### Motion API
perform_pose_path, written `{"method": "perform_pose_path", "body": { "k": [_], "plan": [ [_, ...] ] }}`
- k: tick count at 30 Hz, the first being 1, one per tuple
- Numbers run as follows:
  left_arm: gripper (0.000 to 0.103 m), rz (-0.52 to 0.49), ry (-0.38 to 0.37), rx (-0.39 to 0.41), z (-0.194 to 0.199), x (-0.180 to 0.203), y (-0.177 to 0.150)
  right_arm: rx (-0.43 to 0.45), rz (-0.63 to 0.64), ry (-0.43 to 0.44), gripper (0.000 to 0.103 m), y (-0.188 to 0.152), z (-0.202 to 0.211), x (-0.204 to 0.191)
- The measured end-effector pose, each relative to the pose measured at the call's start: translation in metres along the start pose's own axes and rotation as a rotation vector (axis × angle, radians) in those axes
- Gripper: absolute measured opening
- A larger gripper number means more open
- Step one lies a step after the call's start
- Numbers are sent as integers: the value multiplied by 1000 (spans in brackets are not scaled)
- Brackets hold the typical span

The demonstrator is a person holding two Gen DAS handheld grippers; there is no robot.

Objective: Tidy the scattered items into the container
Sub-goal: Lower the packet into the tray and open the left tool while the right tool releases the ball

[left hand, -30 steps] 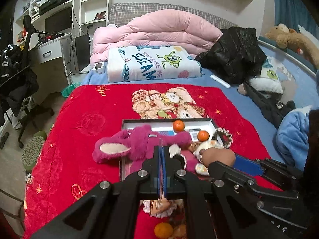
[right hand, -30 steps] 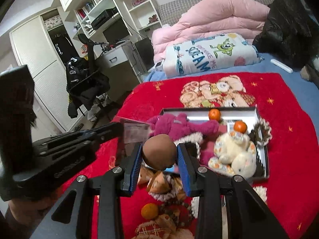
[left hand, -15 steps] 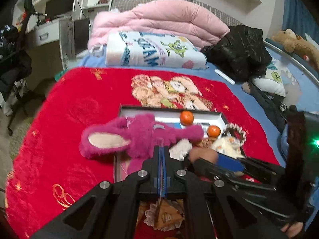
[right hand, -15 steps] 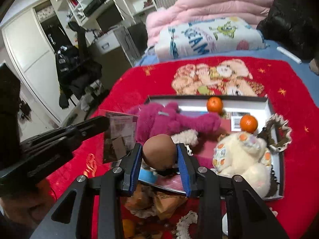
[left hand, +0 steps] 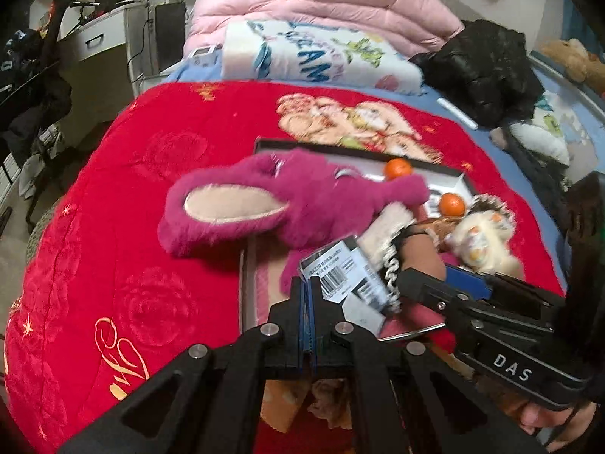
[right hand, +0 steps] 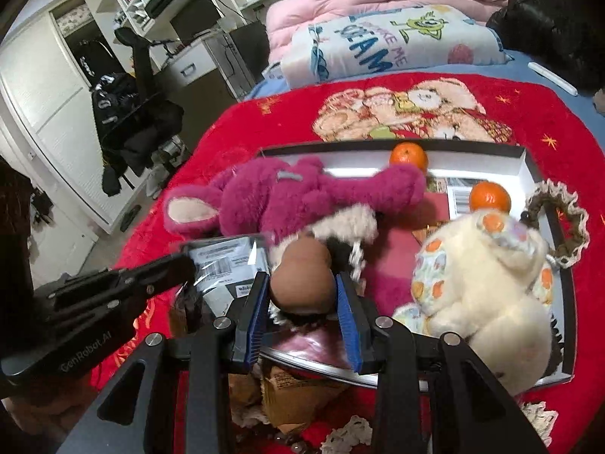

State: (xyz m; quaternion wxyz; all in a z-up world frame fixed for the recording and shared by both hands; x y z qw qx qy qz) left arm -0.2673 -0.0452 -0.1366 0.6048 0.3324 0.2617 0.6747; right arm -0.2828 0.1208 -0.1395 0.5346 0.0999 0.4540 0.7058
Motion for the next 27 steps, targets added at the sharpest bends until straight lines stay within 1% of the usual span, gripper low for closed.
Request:
{"method": "perform_pose_path", "body": {
  "k": [3,8,11,14,19,23,27],
  "plan": [
    [2,-12,21,13,-3,0,-2,-26,-5,-6,34,-8,-9,0],
    [2,-5,46,47,-15,-2,5,-30,4,-16,34,-13,-15,-1],
    [2,-48,75,60,-18,2,9,-26,-4,-27,34,-13,-15,3],
    [2,-85,102,68,-23,5,6,-29,-15,-32,34,-15,-18,7],
    [2,-57,101,62,-28,1,-1,-29,-9,-32,34,-16,-21,5],
    [2,-67,115,65,-29,3,-5,-29,-4,-38,34,-16,-20,4],
    [2,-68,112,51,-34,4,-10,-31,0,-44,34,-17,-20,4]
  ]
}}
Point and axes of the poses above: each gripper's, at about its wrist camera, not at the fingertips, and z roughly against the way its jaws point, x to its right, y to its top, the point moved 1 cm from there along -z, roughly the way its jaws point, and after that the axes turned 13 degrees about x, right-handed, at the moved point
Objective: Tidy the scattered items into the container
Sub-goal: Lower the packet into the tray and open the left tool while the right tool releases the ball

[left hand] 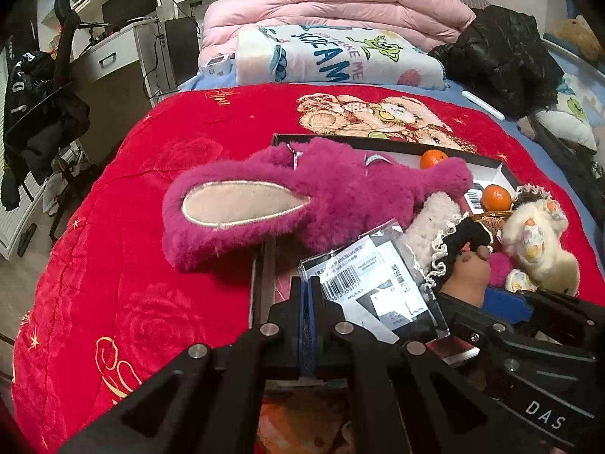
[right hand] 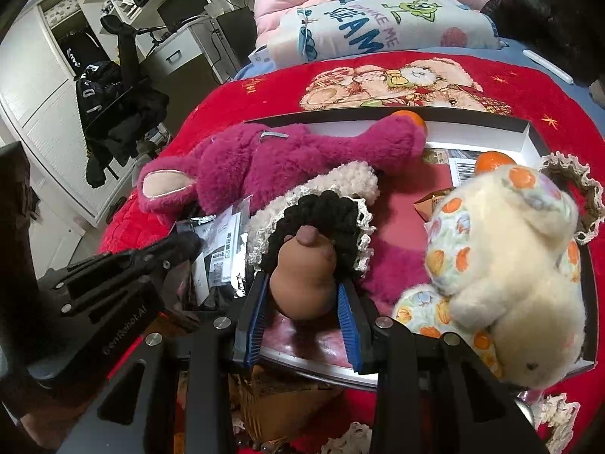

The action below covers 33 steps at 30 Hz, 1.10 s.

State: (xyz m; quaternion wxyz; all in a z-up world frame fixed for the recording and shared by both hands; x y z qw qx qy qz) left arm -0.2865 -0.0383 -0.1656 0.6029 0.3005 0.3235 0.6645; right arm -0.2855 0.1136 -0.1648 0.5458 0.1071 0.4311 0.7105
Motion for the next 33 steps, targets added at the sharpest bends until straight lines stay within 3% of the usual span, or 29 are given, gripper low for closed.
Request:
{"method": "perform_pose_path", "body": {
  "k": [33],
  "plan": [
    [2,-37,39,-11,-1,7,-2,-30,7,-2,34,-7,-4,-6]
  ]
}}
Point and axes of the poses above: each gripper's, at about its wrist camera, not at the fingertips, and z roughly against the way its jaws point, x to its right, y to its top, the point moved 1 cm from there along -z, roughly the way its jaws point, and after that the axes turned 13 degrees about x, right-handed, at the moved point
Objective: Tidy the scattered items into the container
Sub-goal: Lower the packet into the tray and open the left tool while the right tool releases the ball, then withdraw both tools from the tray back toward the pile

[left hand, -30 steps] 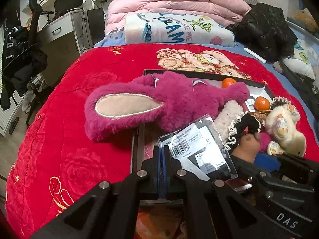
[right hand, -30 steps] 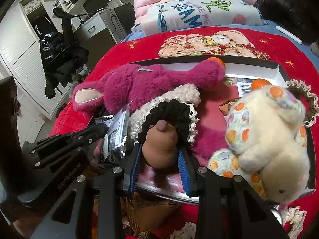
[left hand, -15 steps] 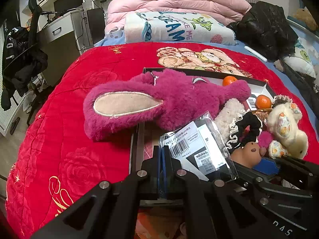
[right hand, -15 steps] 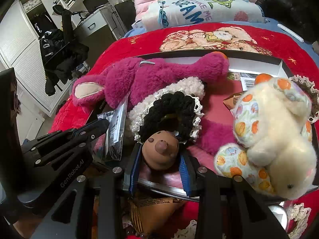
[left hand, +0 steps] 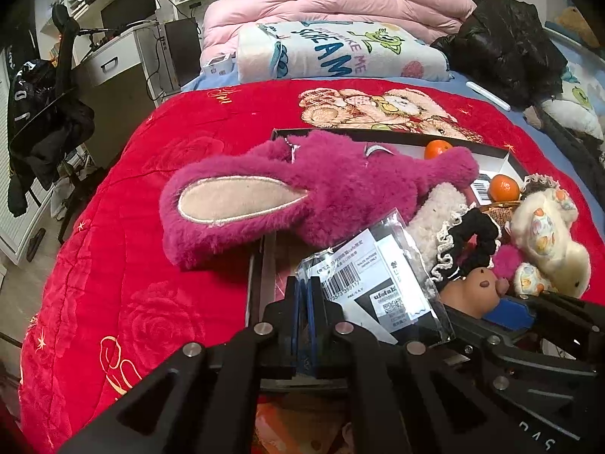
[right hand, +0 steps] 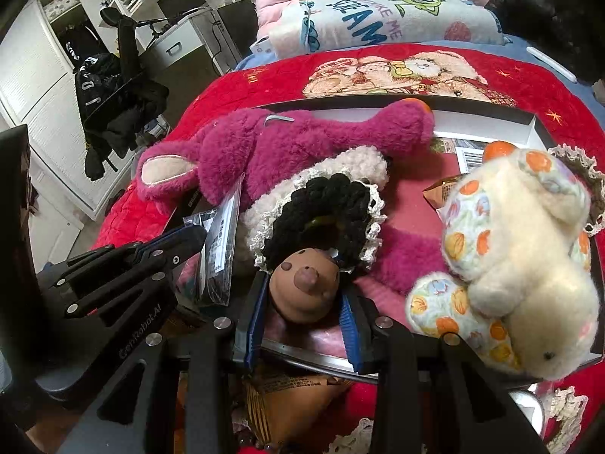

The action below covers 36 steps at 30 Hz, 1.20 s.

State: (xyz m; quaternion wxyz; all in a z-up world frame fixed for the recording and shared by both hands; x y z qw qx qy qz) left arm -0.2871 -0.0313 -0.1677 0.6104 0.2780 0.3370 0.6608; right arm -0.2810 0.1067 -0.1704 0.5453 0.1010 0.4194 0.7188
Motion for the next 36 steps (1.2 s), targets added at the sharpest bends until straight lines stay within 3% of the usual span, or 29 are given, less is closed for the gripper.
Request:
{"method": "perform_pose_path", "body": {
  "k": [6,15,17,20,23,27,31,32,34,35,36],
  "plan": [
    [4,-2,9,-3,0,0,-1,-8,0,1,34,0,-2,2],
    [17,-38,45,-6,-3,5,-1,-17,1,-3,35,1,-3,2],
    [31,-47,45,-4,-2,7,0,-14,-3,-1,36,1,-3,2],
    [42,-28,25,-8,-1,6,3,-7,-27,-12,39,2,-3,5],
    [50,6,-11,-13,0,4,6,4,-54,-20,43,4,0,13],
    [53,32,-32,-17,2,2,9,4,-97,-17,46,9,1,22],
    [61,120,-88,-18,8,-8,14,12,-170,3,65,13,3,34],
    [73,145,-103,-16,10,-12,16,13,-192,21,70,14,5,36],
    [102,155,-20,9,15,-19,21,25,-235,66,83,16,9,39],
    [103,162,8,31,19,-24,23,40,-269,104,91,18,12,41],
    [103,182,-16,49,23,-29,25,51,-285,119,95,19,14,42]
  ]
}}
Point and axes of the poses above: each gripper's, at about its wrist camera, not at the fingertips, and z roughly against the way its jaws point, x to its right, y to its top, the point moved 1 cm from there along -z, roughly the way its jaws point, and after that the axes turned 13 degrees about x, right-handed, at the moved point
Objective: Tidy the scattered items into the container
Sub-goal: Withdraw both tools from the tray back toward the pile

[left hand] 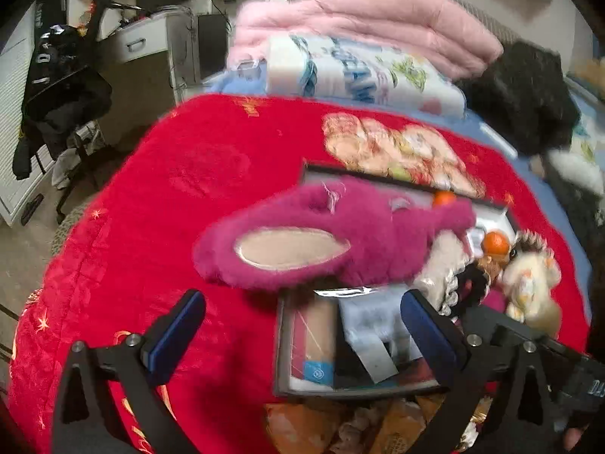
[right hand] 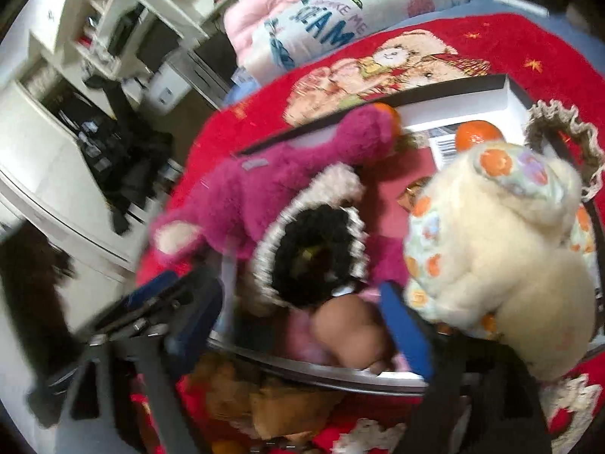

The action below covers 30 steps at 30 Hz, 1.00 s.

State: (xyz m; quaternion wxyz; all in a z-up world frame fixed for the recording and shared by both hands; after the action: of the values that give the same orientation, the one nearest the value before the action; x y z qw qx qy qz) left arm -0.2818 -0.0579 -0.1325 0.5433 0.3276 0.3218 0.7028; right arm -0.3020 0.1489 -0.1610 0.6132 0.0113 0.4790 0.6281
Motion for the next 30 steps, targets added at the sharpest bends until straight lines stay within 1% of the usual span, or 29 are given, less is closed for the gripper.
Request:
{"method": "perform_pose_path", "body": {
  "k": [1,2,5,7,14,19,22,26,30],
  "plan": [
    [103,27,-24,-4,2,-4,3,4,-13,16,102,1,2,-1],
    [103,52,-36,-10,2,-6,4,6,-17,26,103,1,3,-4],
    [103,39,-20,-2,4,-5,5,15,0,23,103,0,5,-12],
    [103,36,-22,0,4,-4,5,10,17,11,103,-1,5,-15],
    [103,19,-13,1,6,-6,7,14,36,-3,103,-2,10,-17],
    [103,-2,-3,15,15,-8,12,33,91,-19,103,1,14,-25],
    [103,-2,-5,28,24,-9,17,72,155,-40,103,7,27,-36],
    [103,6,-26,50,41,-8,26,144,182,-61,103,20,56,-45],
    [103,-6,-55,87,74,1,37,221,206,-98,103,35,97,-53]
  ]
}}
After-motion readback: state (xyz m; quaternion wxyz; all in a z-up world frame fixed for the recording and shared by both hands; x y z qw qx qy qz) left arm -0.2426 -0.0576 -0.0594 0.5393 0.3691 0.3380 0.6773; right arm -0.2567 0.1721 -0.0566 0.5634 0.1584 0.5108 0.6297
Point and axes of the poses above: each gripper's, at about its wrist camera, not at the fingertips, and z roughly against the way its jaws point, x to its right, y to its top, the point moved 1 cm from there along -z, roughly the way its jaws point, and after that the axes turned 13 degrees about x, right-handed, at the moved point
